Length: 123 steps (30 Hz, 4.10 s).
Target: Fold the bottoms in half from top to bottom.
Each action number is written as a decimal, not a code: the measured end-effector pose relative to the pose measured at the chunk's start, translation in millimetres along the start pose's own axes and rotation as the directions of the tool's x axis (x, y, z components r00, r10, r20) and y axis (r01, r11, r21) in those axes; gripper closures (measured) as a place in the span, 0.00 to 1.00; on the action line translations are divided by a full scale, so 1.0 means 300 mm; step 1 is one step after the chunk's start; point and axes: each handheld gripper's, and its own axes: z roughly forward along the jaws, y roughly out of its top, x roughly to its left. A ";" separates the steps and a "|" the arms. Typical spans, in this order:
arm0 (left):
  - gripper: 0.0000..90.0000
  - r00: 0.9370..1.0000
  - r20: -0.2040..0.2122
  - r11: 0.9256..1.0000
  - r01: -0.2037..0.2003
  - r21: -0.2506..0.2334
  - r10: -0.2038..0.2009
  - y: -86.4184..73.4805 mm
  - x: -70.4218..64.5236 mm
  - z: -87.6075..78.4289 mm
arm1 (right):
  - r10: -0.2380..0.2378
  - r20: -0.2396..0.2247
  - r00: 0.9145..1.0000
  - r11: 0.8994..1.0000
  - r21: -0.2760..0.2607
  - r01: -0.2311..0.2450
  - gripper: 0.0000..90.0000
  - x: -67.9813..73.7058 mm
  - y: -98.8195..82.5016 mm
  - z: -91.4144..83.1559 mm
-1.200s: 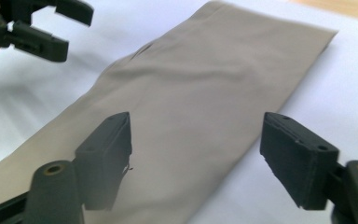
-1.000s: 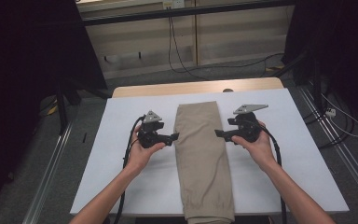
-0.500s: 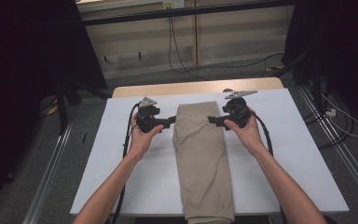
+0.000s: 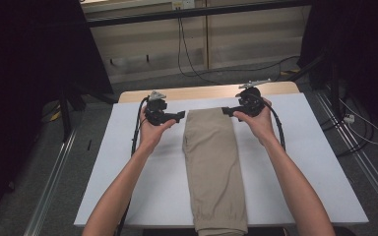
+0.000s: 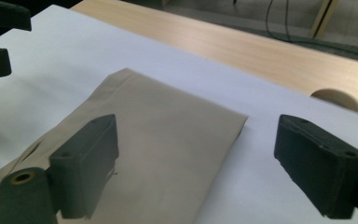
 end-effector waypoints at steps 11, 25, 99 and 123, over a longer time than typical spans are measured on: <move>0.21 1.000 0.023 0.999 0.018 0.031 -0.019 0.030 0.031 0.121 | -0.001 0.015 1.000 0.999 0.034 0.000 0.36 -0.058 0.050 0.122; 0.40 0.995 0.083 0.985 0.043 0.165 -0.057 -0.012 0.058 0.298 | 0.058 0.013 0.998 0.990 0.130 -0.060 0.42 -0.153 -0.035 0.280; 0.96 0.995 0.102 0.995 0.023 -0.096 -0.013 0.229 -0.011 0.069 | 0.039 -0.069 0.997 0.981 -0.185 -0.051 0.96 -0.029 0.192 0.013; 0.96 0.973 0.192 0.983 -0.098 -0.156 0.128 0.170 -0.161 -0.130 | -0.044 -0.132 0.990 0.971 -0.240 0.011 0.96 0.069 0.094 -0.188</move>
